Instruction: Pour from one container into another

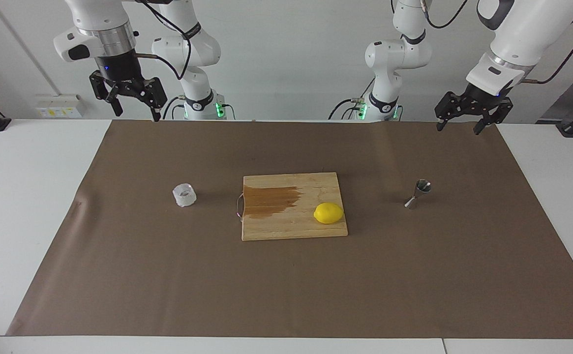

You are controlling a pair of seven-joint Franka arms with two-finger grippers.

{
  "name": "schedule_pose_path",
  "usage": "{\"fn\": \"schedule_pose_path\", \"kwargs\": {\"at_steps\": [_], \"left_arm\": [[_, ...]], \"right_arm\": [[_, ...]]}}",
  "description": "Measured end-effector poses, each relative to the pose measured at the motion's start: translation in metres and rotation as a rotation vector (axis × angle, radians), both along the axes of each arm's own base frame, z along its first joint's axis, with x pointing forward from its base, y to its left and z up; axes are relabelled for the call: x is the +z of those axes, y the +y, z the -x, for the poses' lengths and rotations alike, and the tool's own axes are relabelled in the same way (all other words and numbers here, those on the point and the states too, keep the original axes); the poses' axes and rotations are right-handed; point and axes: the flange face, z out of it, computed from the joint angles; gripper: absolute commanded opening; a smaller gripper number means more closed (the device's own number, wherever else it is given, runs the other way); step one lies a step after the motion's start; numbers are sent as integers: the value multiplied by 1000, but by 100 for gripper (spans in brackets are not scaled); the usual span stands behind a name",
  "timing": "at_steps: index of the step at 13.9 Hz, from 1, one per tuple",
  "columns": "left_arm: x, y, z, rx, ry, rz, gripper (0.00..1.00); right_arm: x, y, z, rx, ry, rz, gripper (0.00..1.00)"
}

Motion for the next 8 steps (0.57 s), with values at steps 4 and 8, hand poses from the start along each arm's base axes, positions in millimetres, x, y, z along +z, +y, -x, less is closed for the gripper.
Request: {"fn": "schedule_pose_path", "kwargs": {"at_steps": [4,8], "left_arm": [[0,-1,1,-9,4,-1,100],[0,-6,2,-20,4,-2,100]], "right_arm": [[0,0,0,0,0,0,100],[0,0,0,0,0,0,100]]}}
